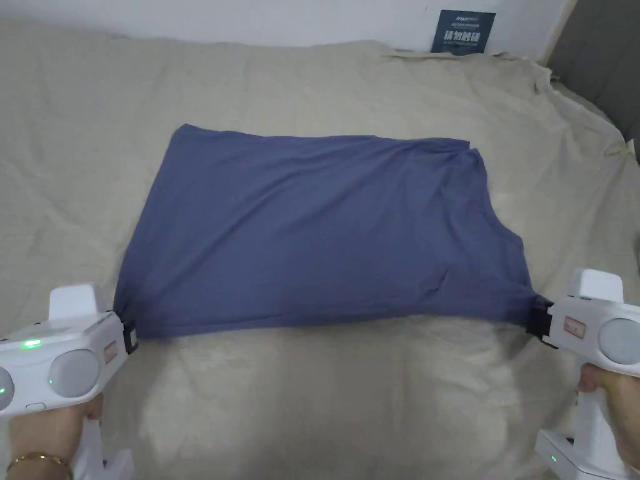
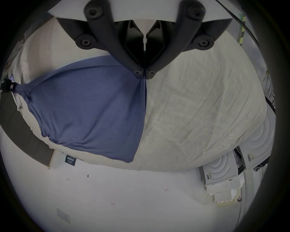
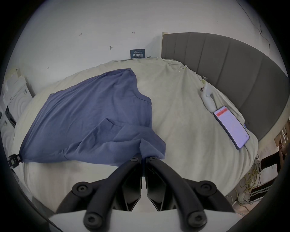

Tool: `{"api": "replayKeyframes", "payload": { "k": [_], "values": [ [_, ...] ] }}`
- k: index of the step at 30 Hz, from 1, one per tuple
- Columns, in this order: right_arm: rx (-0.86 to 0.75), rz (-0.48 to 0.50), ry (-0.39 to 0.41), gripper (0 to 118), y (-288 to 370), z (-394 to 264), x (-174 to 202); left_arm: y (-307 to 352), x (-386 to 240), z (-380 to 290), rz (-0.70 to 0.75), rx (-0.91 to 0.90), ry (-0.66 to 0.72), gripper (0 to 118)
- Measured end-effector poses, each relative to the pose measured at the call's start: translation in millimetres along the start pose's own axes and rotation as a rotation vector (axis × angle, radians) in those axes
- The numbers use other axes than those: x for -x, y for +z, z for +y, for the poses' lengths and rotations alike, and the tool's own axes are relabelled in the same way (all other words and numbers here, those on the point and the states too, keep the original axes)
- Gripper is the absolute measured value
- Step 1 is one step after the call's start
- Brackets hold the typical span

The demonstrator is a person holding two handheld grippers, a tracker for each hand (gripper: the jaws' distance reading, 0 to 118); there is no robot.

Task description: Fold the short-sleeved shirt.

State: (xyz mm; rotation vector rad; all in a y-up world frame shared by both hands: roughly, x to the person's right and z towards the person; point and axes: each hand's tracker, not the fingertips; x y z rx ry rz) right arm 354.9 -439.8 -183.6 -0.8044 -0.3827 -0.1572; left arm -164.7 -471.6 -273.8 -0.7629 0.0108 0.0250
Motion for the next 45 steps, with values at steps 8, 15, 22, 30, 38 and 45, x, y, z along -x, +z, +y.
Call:
{"api": "replayKeyframes", "payload": {
  "k": [8, 15, 22, 30, 38, 45],
  "values": [
    [0.013, 0.052, 0.060, 1, 45.3, -55.9, -27.7, 40.7, 15.3, -32.0, -0.029, -0.007, 0.026, 0],
    [0.053, 0.077, 0.195, 1, 62.5, -88.2, -24.3, 47.4, 29.6, -50.9, -0.006, 0.008, 0.052, 0],
    [0.133, 0.093, 0.202, 1, 45.6, -104.5, -20.6, 40.1, 19.2, -66.1, 0.034, 0.041, -0.030, 0],
    [0.155, 0.102, 0.208, 1, 44.0, -101.8, -29.9, 43.1, 29.5, -60.5, 0.007, 0.054, -0.035, 0],
    [0.115, 0.155, 0.122, 58, 56.8, -93.9, -33.0, 53.0, 36.5, -54.3, -0.018, 0.021, 0.007, 66],
    [0.073, 0.146, 0.062, 97, 89.8, -62.9, -42.0, 73.0, 55.9, -30.1, 0.046, -0.089, 0.151, 118]
  ]
}}
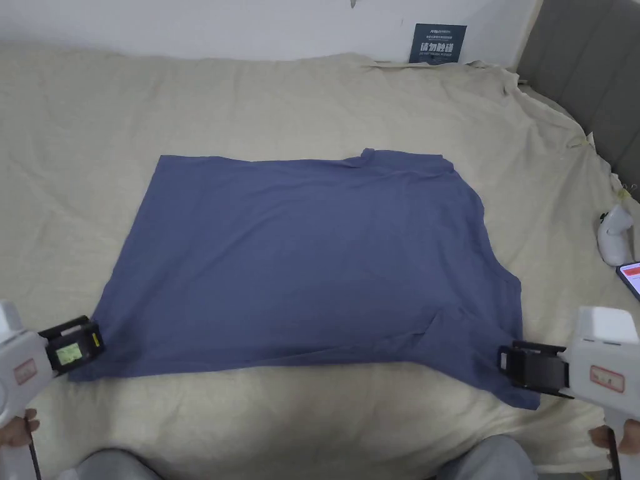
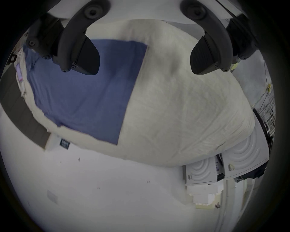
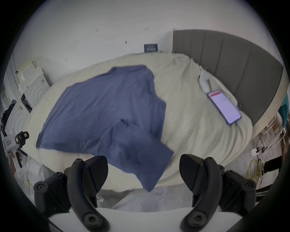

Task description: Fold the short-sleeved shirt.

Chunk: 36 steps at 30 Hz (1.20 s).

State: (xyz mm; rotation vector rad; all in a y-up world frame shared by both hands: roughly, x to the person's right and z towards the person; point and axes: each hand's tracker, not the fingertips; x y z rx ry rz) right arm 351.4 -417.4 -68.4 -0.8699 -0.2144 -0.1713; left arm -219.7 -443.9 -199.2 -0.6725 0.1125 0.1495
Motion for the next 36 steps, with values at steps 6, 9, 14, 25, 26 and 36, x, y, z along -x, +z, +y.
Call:
{"api": "replayKeyframes", "payload": {
  "k": [6, 9, 14, 25, 26, 36],
  "values": [
    [-0.246, -0.042, -0.005, 97, 40.5, 43.7, 4.8, 28.9, -17.7, 48.8, -0.025, -0.180, -0.018, 118],
    [-0.355, -0.071, 0.036, 97, 56.0, 55.6, 26.0, 40.7, -43.4, 59.1, -0.027, -0.281, -0.117, 118],
    [-0.507, -0.091, 0.045, 97, 58.5, 51.7, 54.0, 54.6, -81.7, 55.4, -0.095, -0.380, -0.199, 111],
    [-0.574, 0.007, 0.039, 22, 53.6, 28.1, 74.9, 64.5, -97.2, 29.7, -0.173, -0.430, -0.205, 7],
    [-0.573, 0.012, 0.043, 7, 53.2, 27.4, 75.5, 64.2, -98.3, 28.7, -0.175, -0.431, -0.207, 2],
    [-0.570, 0.002, 0.036, 0, 47.0, 23.1, 84.0, 65.7, -107.1, 24.2, -0.199, -0.416, -0.242, 0]
  ]
}}
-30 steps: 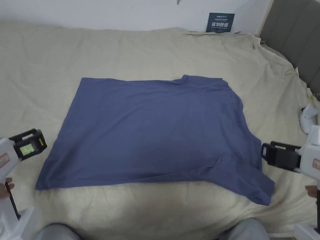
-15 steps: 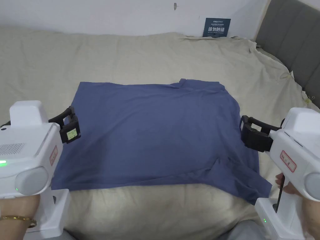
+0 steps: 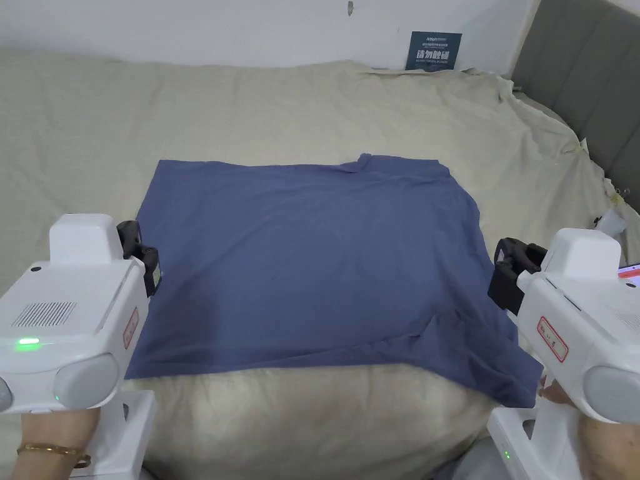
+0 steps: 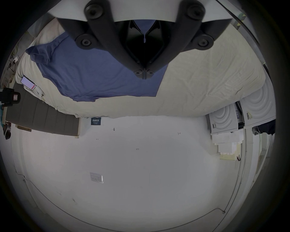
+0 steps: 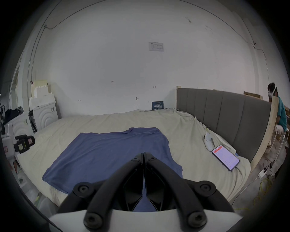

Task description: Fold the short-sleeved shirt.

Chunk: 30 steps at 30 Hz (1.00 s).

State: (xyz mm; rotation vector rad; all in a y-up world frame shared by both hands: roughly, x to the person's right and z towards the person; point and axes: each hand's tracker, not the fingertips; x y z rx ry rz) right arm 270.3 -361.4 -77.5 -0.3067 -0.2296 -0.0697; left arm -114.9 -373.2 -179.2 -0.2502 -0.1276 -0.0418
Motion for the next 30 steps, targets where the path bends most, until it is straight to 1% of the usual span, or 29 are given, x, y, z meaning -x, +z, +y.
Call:
{"api": "replayKeyframes", "payload": {
  "k": [2, 5, 12, 14, 15, 16, 17, 18, 19, 20, 21, 22, 26, 28, 30],
  "values": [
    [0.007, 0.000, -0.027, 0, -1.2, -0.7, -2.2, 0.7, -1.8, -0.6, 0.000, 0.001, -0.007, 0],
    [0.007, -0.005, -0.038, 0, -0.3, -1.1, -4.9, 2.1, -3.8, -2.2, 0.002, -0.003, -0.012, 0],
    [0.030, -0.014, -0.025, 0, -0.8, -1.3, -12.6, 2.1, -4.5, -3.2, -0.004, 0.007, -0.005, 0],
    [0.066, -0.017, -0.011, 0, -4.7, -1.2, -18.1, 3.0, -4.5, -4.2, -0.005, 0.008, -0.003, 0],
    [0.116, -0.012, -0.007, 0, -7.4, -2.0, -22.0, 3.1, -4.5, -4.2, -0.005, 0.010, -0.003, 0],
    [0.144, -0.012, -0.014, 3, -11.1, -3.6, -26.7, 3.2, -4.5, -4.4, -0.007, 0.011, -0.003, 0],
    [0.177, -0.023, -0.021, 17, -14.4, -5.2, -30.5, 3.4, -4.5, -4.9, -0.008, 0.011, -0.004, 0],
    [0.231, -0.027, -0.032, 39, -18.9, -7.8, -35.3, 3.3, -4.5, -5.1, -0.008, 0.011, -0.006, 0],
    [0.243, -0.032, -0.060, 66, -21.0, -12.1, -41.2, 3.0, -4.5, -5.2, -0.007, 0.013, -0.008, 0],
    [0.268, -0.030, -0.072, 88, -23.3, -15.5, -45.5, 2.7, -4.3, -5.2, -0.008, 0.015, -0.006, 0],
    [0.339, -0.023, -0.075, 90, -28.1, -19.5, -50.8, 3.1, -4.2, -5.8, -0.009, 0.016, -0.002, 0],
    [0.370, -0.025, -0.089, 90, -31.5, -25.2, -55.6, 3.1, -4.1, -6.0, -0.008, 0.017, 0.000, 0],
    [0.459, -0.057, -0.141, 90, -34.5, -49.3, -71.2, 2.5, -4.1, -7.7, -0.009, 0.022, -0.001, 0],
    [0.497, -0.085, -0.148, 91, -32.5, -65.1, -77.6, 1.6, -4.5, -8.9, -0.009, 0.025, 0.001, 0],
    [0.527, -0.086, -0.152, 91, -31.5, -78.5, -81.8, 0.9, -5.0, -11.3, -0.011, 0.031, 0.001, 0]
  ]
}}
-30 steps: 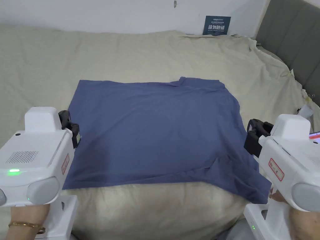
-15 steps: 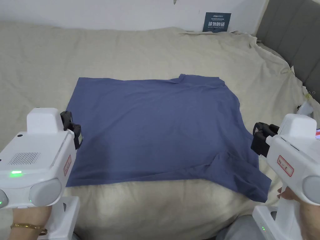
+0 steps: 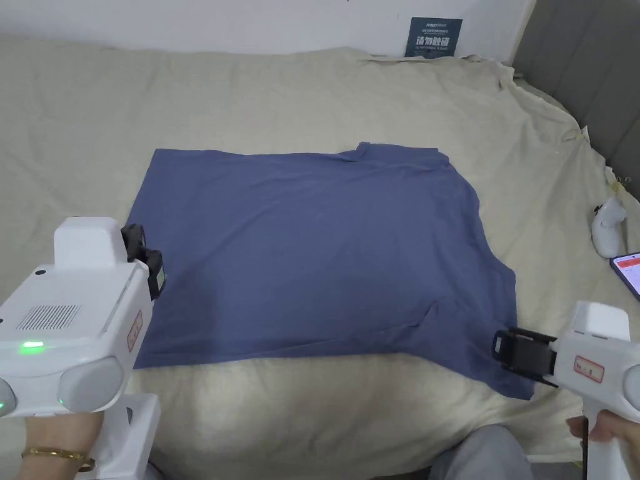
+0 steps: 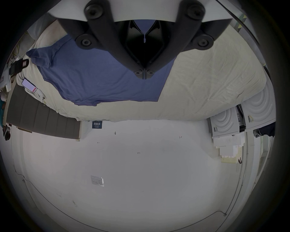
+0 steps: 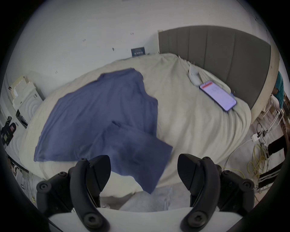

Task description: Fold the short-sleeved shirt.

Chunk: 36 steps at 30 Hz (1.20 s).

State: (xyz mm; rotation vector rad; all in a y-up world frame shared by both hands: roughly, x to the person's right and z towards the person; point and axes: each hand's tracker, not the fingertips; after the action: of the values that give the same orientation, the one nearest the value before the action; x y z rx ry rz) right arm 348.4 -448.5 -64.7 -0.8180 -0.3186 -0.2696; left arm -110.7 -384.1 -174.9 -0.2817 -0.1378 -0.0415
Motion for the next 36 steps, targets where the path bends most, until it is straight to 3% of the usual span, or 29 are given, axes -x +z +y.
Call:
{"api": "replayKeyframes", "payload": {
  "k": [5, 7, 9, 10, 11, 12, 17, 19, 20, 21, 23, 24, 36],
  "values": [
    [0.066, 0.020, -0.003, 90, -11.7, -25.2, -4.6, -2.6, -1.4, -4.9, -0.003, 0.018, 0.004, 0],
    [0.064, 0.024, 0.012, 84, -14.4, -29.5, -1.9, -2.9, -2.7, -6.5, -0.004, 0.023, 0.000, 0],
    [0.065, 0.029, 0.020, 58, -19.1, -30.4, 1.1, -3.7, -3.6, -7.4, -0.005, 0.027, -0.004, 0],
    [0.071, 0.034, 0.027, 41, -22.6, -30.0, 2.4, -4.2, -3.8, -7.8, -0.008, 0.032, -0.003, 0],
    [0.072, 0.031, 0.034, 15, -25.1, -30.4, 4.0, -4.4, -4.1, -8.4, -0.007, 0.033, -0.002, 0],
    [0.063, 0.015, 0.045, 4, -26.8, -30.9, 5.9, -4.6, -4.1, -8.8, -0.007, 0.037, 0.003, 0],
    [0.031, 0.011, 0.077, 3, -21.5, -25.7, 12.4, -7.1, 2.8, -10.0, 0.014, 0.066, 0.036, 0],
    [0.022, 0.002, 0.099, 4, -18.9, -23.6, 13.9, -9.4, 7.2, -9.3, 0.022, 0.086, 0.052, 13],
    [0.024, 0.008, 0.096, 4, -17.6, -21.8, 13.0, -10.0, 8.9, -8.6, 0.031, 0.090, 0.058, 27],
    [0.022, 0.020, 0.084, 3, -16.5, -20.5, 12.9, -11.2, 11.5, -7.6, 0.045, 0.097, 0.064, 63],
    [0.012, 0.021, 0.086, 4, -12.6, -18.7, 13.8, -14.1, 17.2, -4.5, 0.061, 0.118, 0.071, 111],
    [0.007, 0.022, 0.089, 4, -10.7, -17.7, 14.0, -17.1, 21.1, -2.5, 0.073, 0.150, 0.082, 118],
    [-0.038, 0.029, 0.089, 4, -1.9, -6.7, 23.4, -35.8, 81.0, -22.6, 0.090, 0.480, 0.120, 118]
  ]
}}
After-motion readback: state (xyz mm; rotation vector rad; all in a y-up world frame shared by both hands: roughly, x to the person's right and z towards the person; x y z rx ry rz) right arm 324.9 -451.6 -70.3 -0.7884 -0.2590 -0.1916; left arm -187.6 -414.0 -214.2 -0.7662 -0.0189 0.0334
